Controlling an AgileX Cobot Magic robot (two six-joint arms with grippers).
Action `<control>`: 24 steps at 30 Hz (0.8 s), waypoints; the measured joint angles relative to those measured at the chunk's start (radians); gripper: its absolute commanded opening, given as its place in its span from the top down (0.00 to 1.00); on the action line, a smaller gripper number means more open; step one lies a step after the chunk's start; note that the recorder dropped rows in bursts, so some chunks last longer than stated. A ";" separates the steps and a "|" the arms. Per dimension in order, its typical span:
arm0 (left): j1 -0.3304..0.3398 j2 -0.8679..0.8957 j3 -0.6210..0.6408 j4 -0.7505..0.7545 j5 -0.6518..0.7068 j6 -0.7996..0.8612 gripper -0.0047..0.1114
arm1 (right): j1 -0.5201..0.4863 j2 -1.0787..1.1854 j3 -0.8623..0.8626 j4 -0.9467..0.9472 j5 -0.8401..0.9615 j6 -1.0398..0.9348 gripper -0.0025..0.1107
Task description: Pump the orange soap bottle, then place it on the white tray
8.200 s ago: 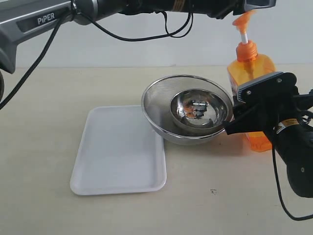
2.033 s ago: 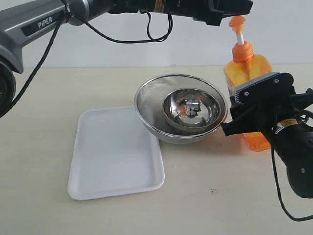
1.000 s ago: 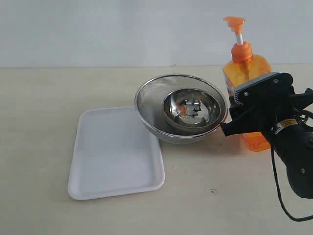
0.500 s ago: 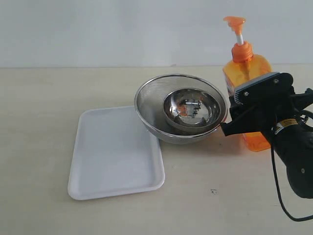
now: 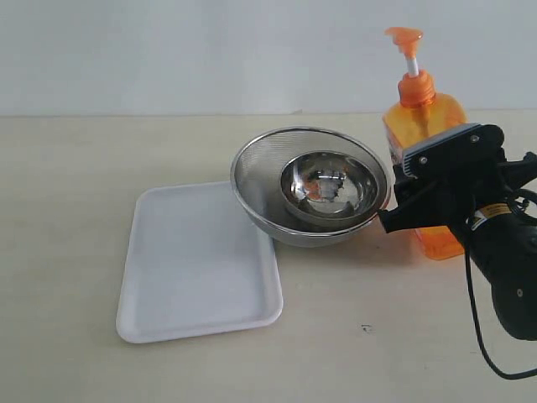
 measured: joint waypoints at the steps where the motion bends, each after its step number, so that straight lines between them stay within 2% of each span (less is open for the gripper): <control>1: 0.000 0.000 0.000 0.000 0.002 0.000 0.92 | 0.000 0.000 0.000 0.000 0.000 0.000 0.98; 10: 0.000 0.000 0.000 -0.020 0.004 0.000 0.92 | 0.000 0.000 0.000 0.000 0.000 0.002 0.98; 12: 0.000 0.000 0.000 -0.152 0.004 0.000 0.92 | 0.000 0.000 0.000 0.000 0.000 0.002 0.98; 15: 0.000 0.000 0.000 -0.574 0.004 0.000 0.92 | 0.000 0.000 0.000 0.000 0.000 0.002 0.98; 18: 0.000 -0.004 -0.009 -0.910 0.004 -0.002 0.92 | 0.000 0.000 0.000 0.000 0.000 0.002 0.98; 21: 0.000 -0.014 -0.035 -1.053 0.011 -0.004 0.92 | 0.000 0.000 0.000 0.000 0.000 0.002 0.98; 24: 0.000 -0.025 -0.047 -1.092 -0.003 -0.004 0.92 | 0.000 0.000 0.000 0.000 0.000 0.002 0.98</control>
